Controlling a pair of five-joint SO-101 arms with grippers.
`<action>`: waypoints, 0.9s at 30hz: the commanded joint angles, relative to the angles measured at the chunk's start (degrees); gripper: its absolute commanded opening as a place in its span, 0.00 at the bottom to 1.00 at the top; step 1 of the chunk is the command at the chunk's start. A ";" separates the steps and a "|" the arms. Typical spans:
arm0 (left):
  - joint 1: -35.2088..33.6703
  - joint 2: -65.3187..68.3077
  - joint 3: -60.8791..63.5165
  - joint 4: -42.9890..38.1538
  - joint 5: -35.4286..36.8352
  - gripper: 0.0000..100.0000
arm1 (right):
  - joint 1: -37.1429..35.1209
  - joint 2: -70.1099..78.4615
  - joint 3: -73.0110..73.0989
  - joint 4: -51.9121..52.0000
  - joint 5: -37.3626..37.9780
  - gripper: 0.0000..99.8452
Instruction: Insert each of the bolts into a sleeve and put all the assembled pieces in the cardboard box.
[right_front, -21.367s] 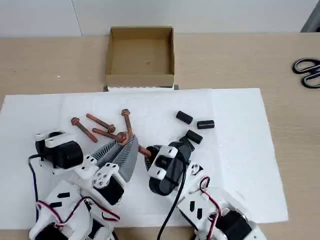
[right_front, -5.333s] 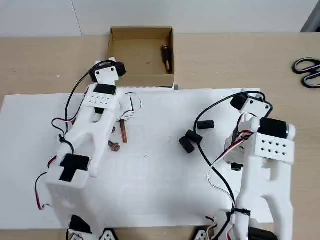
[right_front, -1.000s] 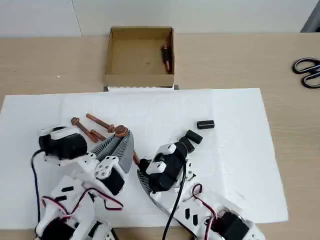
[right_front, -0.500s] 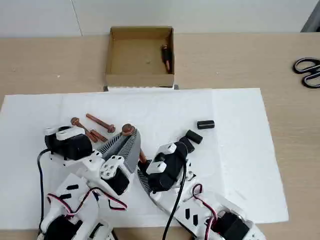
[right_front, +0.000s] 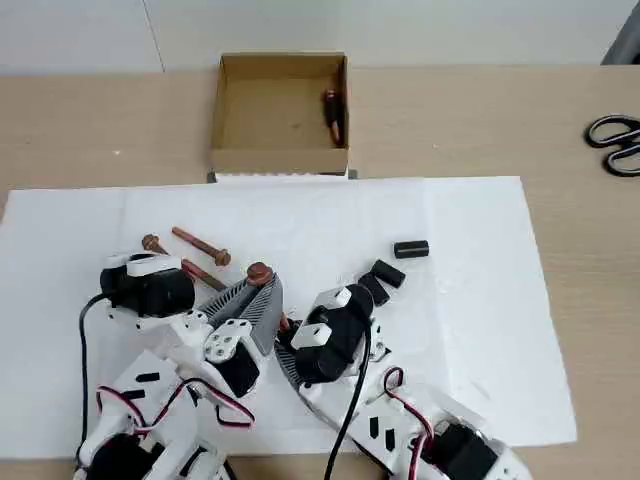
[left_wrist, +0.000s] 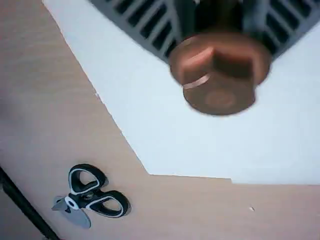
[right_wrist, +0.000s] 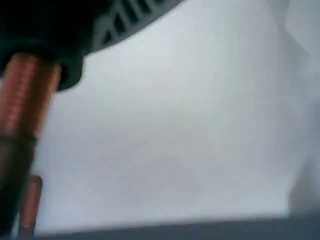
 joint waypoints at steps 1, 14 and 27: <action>2.11 -0.26 -1.80 0.97 -1.23 0.01 | 0.04 -0.48 -0.53 -1.71 0.53 0.00; 4.22 -0.26 -1.98 10.55 -12.84 0.01 | 0.40 -0.48 -0.97 -4.79 0.70 0.00; 4.04 -0.26 -1.80 10.90 -15.21 0.01 | 5.49 -0.48 -0.70 -4.70 0.70 0.00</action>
